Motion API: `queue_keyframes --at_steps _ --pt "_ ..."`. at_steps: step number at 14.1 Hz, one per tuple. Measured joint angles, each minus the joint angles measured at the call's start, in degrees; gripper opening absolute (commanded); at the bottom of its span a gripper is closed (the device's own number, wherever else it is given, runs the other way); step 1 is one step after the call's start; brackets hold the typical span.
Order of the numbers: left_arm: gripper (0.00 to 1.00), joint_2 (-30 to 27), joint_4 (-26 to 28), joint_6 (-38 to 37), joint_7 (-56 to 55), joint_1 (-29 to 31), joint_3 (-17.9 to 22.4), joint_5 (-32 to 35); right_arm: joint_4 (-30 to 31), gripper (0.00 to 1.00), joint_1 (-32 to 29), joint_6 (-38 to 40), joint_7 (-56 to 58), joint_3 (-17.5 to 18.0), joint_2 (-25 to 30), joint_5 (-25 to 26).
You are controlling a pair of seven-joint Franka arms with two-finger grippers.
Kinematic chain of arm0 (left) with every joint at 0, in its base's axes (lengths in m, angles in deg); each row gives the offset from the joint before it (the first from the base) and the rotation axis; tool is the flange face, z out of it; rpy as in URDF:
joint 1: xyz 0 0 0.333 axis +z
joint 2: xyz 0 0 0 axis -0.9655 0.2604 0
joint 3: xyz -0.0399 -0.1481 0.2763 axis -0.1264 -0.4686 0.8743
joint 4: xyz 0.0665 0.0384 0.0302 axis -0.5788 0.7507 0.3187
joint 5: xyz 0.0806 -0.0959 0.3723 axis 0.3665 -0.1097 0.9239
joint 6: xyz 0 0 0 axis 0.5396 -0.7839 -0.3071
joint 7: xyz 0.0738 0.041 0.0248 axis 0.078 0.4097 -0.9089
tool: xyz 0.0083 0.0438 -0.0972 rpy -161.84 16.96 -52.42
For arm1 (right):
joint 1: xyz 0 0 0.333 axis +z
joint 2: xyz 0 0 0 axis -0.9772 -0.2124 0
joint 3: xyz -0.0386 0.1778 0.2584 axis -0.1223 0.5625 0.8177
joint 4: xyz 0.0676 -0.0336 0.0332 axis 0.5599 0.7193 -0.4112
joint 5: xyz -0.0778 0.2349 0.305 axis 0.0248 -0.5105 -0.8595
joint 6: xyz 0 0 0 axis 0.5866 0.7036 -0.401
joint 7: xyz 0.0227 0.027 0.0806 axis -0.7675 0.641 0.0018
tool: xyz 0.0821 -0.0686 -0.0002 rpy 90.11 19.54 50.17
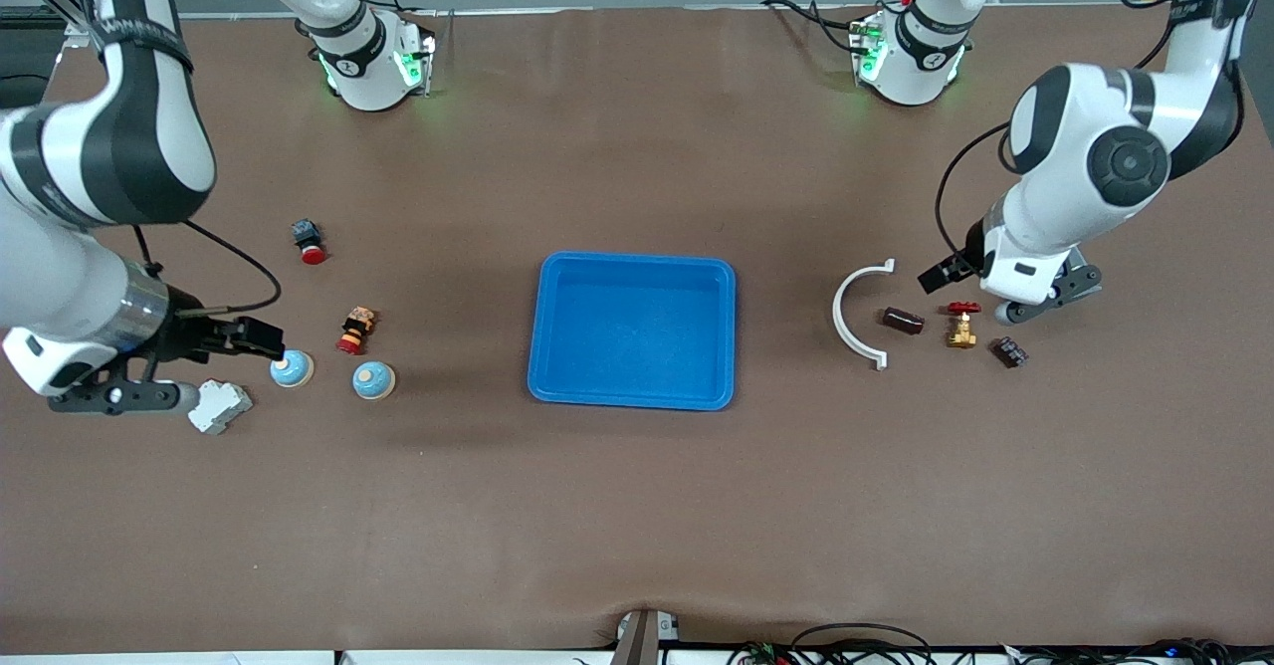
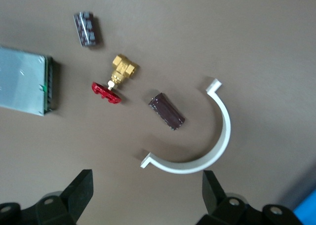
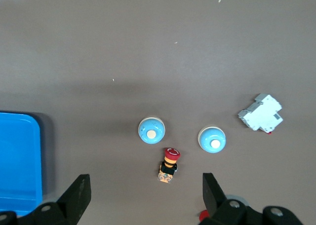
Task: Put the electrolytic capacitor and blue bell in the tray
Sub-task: 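Grasp the brown capacitor with the left gripper while the right gripper grasps a bell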
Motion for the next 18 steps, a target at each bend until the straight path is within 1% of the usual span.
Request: queue_keyframes --at_steps 1,2,3,6,8,10,12,14,16,18 --pt "0.86 1.71 0.32 1.92 -3.75 -0.01 0.01 0.0 0.02 1.0 0.06 -0.02 0.02 0.04 -1.26 -0.05" --pt "0.81 3.47 0.44 3.73 -7.9 -0.05 0.0 0.0 0.05 1.0 0.16 -0.04 0.05 0.09 -2.55 -0.07" --pt "0.74 5.2 0.46 5.34 -11.49 -0.12 -0.01 0.0 0.11 1.0 0.29 -0.05 0.07 0.13 -3.8 -0.08" --pt "0.76 9.31 0.49 9.51 -18.05 -0.17 -0.03 0.0 1.78 1.0 1.07 -3.13 0.1 0.16 -5.98 -0.11" --pt "0.76 11.18 1.08 13.46 -21.43 -0.04 0.05 0.0 5.07 1.0 1.9 -7.1 0.1 0.18 -6.28 -0.12" --pt "0.76 12.48 2.13 16.64 -23.27 0.14 0.18 0.0 7.68 1.0 2.58 -9.38 0.1 0.18 -7.0 -0.12" --pt "0.75 13.43 3.4 20.65 -23.57 1.09 0.31 0.0 8.6 1.0 2.75 -12.17 1.58 0.18 -8.62 -0.12" --pt "0.73 14.09 5.27 24.59 -23.57 1.81 0.36 0.0 9.9 1.0 2.71 -16.82 7.02 0.01 -10.06 -0.11" --pt "0.69 14.82 6.18 25.81 -23.59 1.89 0.39 0.01 11.9 1.0 2.42 -21.76 12.61 -0.35 -11.12 -0.11" --pt "0.68 15.67 6.41 26.81 -23.61 2.27 0.48 0.0 13.08 1.0 2.13 -23.77 16.35 -0.59 -11.87 -0.11"
